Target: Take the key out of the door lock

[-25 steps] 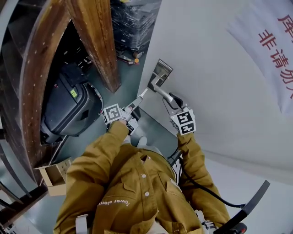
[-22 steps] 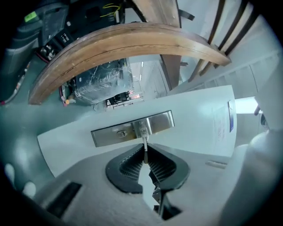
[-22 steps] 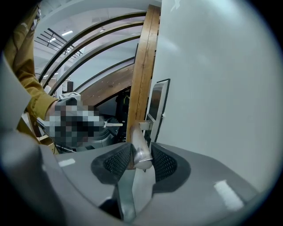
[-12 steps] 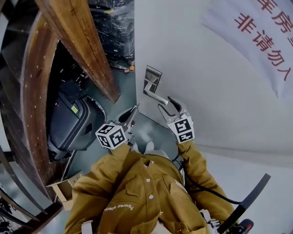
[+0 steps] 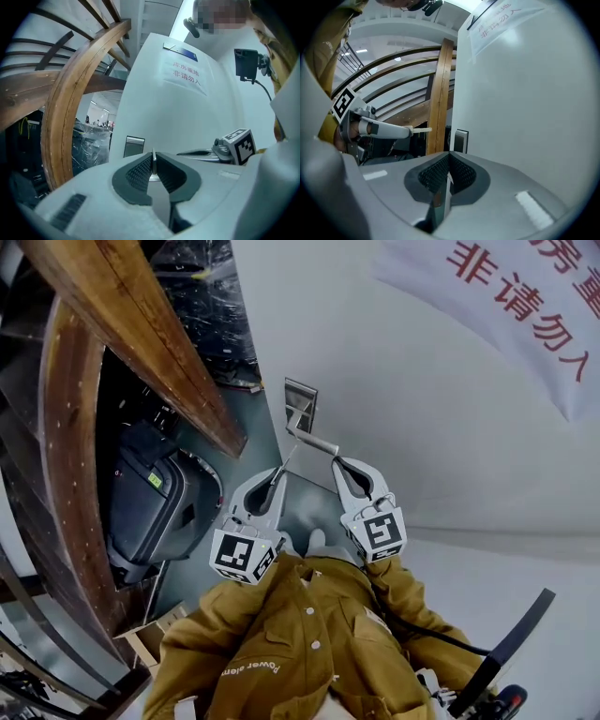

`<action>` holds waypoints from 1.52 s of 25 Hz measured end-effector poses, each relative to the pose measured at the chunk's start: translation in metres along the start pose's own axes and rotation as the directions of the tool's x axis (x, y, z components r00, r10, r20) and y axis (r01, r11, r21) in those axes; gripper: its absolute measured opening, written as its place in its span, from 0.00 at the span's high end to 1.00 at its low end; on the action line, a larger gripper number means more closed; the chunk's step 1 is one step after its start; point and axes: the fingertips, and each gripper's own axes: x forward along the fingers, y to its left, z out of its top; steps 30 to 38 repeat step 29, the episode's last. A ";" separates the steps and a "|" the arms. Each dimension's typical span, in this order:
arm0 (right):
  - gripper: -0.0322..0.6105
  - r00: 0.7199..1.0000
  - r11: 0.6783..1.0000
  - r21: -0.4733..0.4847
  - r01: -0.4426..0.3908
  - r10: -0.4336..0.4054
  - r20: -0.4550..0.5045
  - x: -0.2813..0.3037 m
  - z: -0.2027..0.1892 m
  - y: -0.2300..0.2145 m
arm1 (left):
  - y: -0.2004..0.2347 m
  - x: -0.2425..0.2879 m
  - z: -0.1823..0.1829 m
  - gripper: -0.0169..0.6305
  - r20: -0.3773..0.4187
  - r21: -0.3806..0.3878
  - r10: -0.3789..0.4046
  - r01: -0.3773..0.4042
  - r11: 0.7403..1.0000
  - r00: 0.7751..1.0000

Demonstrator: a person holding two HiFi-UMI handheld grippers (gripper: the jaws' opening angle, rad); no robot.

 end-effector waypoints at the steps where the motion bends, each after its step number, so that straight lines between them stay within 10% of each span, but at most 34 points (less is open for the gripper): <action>1: 0.94 1.000 1.000 0.003 -0.008 0.008 -0.005 0.000 -0.001 0.004 | -0.003 0.001 0.000 0.94 -0.002 0.005 -0.002 0.002 1.000 1.000; 38: 0.94 0.998 0.998 0.024 -0.056 0.056 -0.006 0.004 -0.007 0.012 | -0.012 0.011 -0.014 0.94 -0.020 -0.047 0.000 -0.001 0.999 1.000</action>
